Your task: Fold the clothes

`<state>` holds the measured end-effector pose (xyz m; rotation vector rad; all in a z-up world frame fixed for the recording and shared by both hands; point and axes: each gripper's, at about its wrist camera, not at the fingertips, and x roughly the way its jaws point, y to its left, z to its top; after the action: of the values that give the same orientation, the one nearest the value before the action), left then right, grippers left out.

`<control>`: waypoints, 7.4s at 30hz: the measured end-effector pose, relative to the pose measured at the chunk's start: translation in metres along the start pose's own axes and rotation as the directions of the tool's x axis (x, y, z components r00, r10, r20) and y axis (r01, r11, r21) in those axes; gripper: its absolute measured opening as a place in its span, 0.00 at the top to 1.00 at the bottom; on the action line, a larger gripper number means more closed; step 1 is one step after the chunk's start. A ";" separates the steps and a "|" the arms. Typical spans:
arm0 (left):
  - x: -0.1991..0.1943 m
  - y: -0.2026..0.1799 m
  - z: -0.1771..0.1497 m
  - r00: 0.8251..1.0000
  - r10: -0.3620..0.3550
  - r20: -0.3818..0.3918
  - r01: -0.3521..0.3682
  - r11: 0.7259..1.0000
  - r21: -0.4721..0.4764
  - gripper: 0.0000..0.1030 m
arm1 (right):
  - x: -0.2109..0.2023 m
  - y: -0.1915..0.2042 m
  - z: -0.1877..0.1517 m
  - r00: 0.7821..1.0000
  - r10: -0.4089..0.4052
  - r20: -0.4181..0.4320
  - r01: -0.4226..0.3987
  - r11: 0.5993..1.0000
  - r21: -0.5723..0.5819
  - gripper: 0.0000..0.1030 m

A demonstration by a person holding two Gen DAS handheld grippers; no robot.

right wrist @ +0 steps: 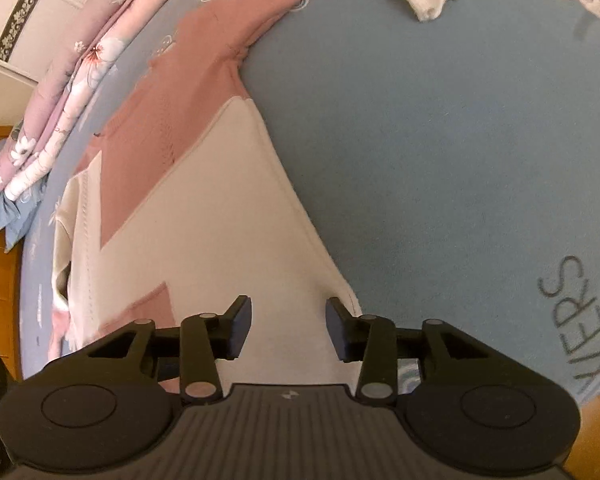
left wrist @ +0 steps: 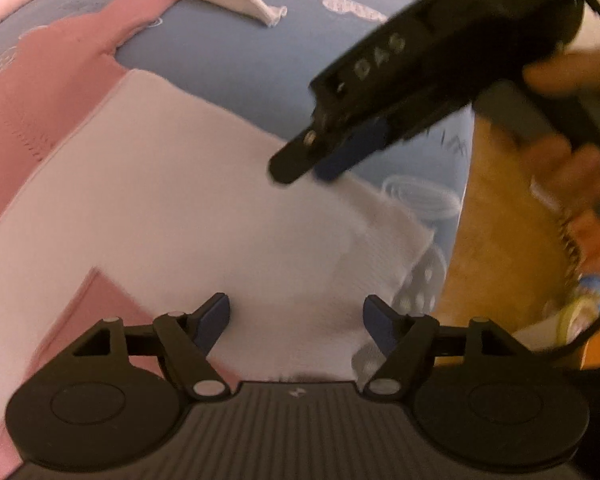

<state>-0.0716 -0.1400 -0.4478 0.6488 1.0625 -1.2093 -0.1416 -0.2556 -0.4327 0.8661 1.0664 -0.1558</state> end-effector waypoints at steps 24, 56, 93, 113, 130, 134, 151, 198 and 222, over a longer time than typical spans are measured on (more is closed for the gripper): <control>-0.061 0.049 -0.060 0.980 0.197 -0.025 -0.196 0.939 -0.284 0.27 | 0.000 0.070 -0.062 0.981 -0.021 -0.191 -0.051 0.931 -0.362 0.46; -0.086 0.032 -0.092 0.975 0.202 0.088 -0.156 0.916 -0.371 0.27 | 0.017 0.131 -0.126 0.901 -0.415 0.126 0.247 0.252 -0.936 0.98; -0.060 0.075 -0.069 0.948 -0.043 0.316 0.175 0.898 -0.403 0.28 | -0.004 0.081 -0.157 0.930 -0.301 0.213 0.138 -0.252 -0.958 0.58; -0.077 0.072 -0.098 0.951 0.015 0.307 0.143 0.863 -0.484 0.28 | -0.013 0.121 -0.103 0.943 -0.307 0.128 0.184 0.161 -0.970 0.52; -0.085 0.086 -0.115 0.956 0.067 0.284 0.098 0.844 -0.527 0.27 | 0.000 0.140 -0.110 0.971 -0.211 -0.113 -0.047 0.297 -0.954 0.52; -0.082 0.087 -0.116 0.959 0.138 0.248 0.023 0.832 -0.554 0.28 | 0.017 0.127 -0.092 0.959 -0.282 0.034 0.168 0.466 -0.869 0.52; -0.085 0.044 -0.134 0.982 0.178 0.060 -0.133 0.886 -0.445 0.24 | -0.018 0.070 -0.074 0.939 -0.343 0.005 0.262 0.709 -0.655 0.51; -0.121 0.074 -0.151 0.956 0.166 0.240 0.029 0.765 -0.643 0.16 | 0.007 0.130 -0.035 0.991 -0.021 -0.129 -0.033 0.917 -0.398 0.47; -0.113 0.107 -0.224 0.929 0.076 0.361 0.297 0.430 -0.853 0.16 | 0.042 0.080 -0.047 0.953 0.187 -0.238 -0.186 0.982 0.025 0.41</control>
<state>-0.0362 0.1303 -0.4487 -0.5085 1.2613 -0.6283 -0.1130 -0.1576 -0.4327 1.0004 1.2013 0.1092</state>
